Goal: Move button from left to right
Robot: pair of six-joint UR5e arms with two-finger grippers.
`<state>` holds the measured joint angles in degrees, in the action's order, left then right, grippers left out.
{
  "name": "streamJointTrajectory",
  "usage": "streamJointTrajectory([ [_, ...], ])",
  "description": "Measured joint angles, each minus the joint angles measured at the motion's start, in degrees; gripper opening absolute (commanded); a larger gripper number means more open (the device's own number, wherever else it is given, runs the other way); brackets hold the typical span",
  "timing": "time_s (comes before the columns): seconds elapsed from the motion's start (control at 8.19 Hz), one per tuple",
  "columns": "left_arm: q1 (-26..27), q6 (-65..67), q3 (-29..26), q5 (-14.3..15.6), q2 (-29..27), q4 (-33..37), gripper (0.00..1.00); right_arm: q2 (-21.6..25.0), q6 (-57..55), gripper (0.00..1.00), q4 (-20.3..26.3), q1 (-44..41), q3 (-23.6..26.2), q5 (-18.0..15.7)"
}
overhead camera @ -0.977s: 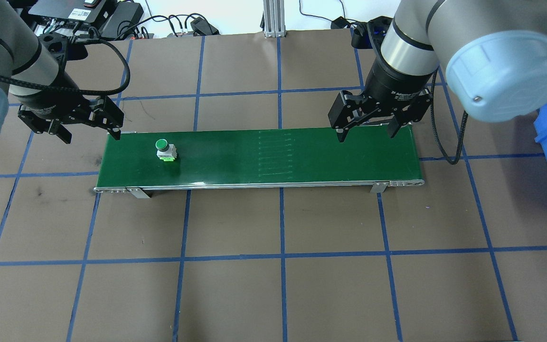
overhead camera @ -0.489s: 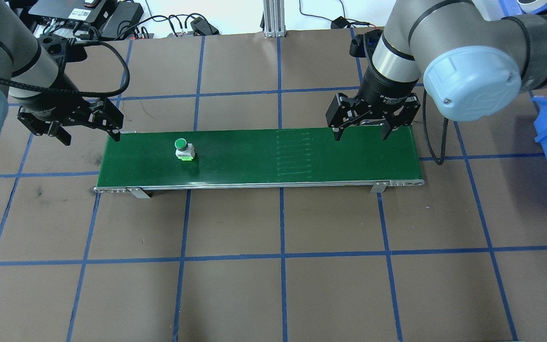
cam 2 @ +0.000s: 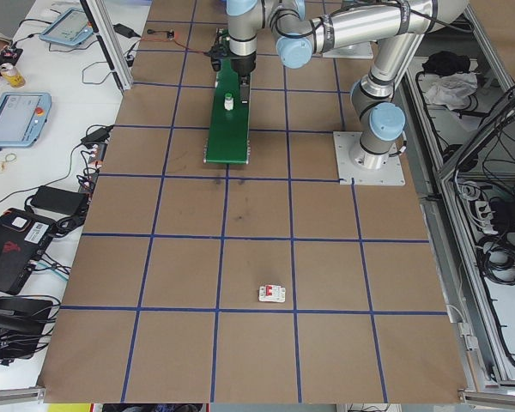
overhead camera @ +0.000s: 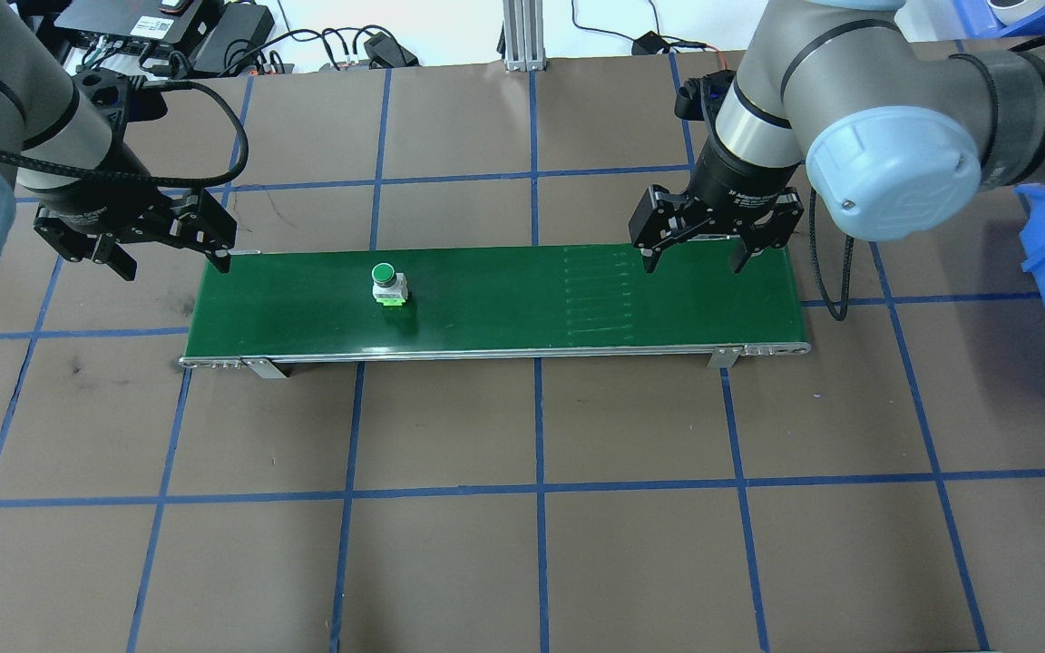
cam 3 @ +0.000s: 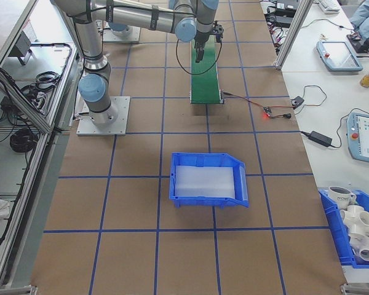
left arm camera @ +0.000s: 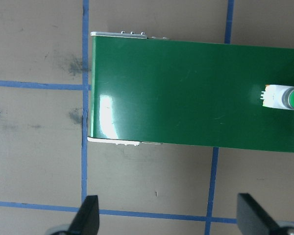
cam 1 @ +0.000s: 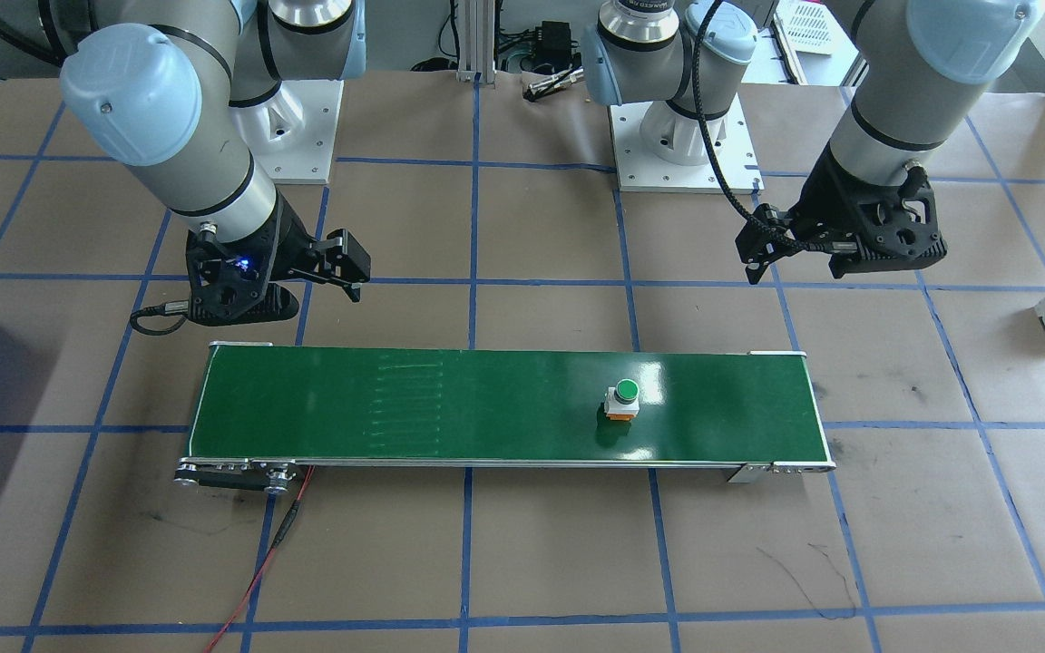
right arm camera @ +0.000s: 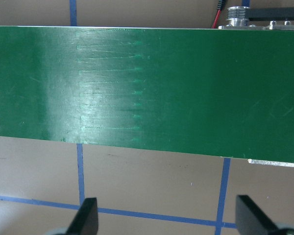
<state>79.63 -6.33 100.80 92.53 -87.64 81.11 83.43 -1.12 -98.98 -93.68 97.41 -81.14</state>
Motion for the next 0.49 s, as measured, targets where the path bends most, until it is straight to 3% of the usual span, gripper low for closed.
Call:
streamJointTrajectory([
  [0.49, 0.0, -0.08, 0.01, 0.06, 0.65, 0.33, 1.0, -2.19, 2.59, 0.99, -5.83, 0.99, 0.15, -0.7],
])
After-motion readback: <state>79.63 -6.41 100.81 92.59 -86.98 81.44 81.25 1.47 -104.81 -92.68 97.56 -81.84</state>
